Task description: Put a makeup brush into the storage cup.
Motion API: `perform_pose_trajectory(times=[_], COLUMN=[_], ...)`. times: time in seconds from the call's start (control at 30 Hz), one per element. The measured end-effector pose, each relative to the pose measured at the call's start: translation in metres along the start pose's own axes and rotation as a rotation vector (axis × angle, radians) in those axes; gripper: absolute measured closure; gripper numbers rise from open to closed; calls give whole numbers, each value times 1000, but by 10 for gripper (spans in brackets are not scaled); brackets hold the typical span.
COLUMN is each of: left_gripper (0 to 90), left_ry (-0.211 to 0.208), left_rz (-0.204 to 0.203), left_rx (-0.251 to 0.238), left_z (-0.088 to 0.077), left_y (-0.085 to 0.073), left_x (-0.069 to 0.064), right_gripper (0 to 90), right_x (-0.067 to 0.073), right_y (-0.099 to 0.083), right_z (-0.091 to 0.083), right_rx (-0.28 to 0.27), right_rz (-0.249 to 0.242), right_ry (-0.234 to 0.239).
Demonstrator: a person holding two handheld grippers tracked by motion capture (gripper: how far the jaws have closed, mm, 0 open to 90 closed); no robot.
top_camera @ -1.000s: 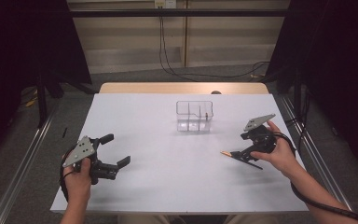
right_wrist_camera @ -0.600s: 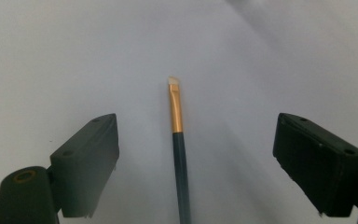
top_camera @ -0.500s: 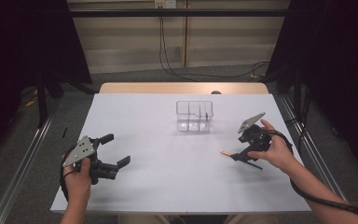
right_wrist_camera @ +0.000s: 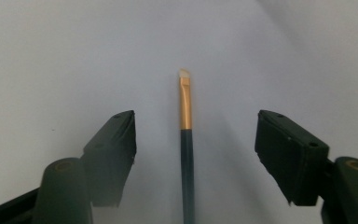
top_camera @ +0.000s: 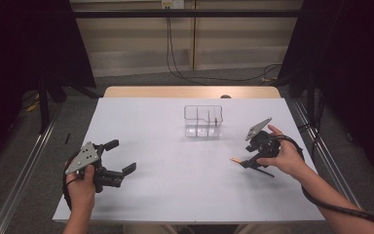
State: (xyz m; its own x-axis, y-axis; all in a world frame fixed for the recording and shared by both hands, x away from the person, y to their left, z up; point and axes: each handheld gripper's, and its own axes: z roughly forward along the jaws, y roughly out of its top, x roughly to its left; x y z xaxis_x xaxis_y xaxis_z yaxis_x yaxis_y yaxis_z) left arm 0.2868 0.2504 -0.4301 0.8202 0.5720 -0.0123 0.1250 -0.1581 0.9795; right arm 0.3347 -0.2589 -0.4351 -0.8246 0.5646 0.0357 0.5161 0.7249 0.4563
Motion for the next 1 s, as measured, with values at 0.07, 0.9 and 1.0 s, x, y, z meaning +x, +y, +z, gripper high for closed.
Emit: perform_pose_trajectory(times=[0.07, 0.9, 1.0], left_gripper=[0, 0, 0], left_ry=[1, 3, 7], left_rz=[-1, -1, 2], left_rx=[-2, -1, 0], left_z=[0, 0, -1], left_y=[0, 0, 0], left_x=[0, 1, 1], right_gripper=[335, 568, 603], right_x=[0, 1, 0], right_y=[0, 2, 2], right_z=[1, 13, 15], right_rx=[4, 96, 101], right_rz=[4, 6, 3], right_ry=[6, 38, 36])
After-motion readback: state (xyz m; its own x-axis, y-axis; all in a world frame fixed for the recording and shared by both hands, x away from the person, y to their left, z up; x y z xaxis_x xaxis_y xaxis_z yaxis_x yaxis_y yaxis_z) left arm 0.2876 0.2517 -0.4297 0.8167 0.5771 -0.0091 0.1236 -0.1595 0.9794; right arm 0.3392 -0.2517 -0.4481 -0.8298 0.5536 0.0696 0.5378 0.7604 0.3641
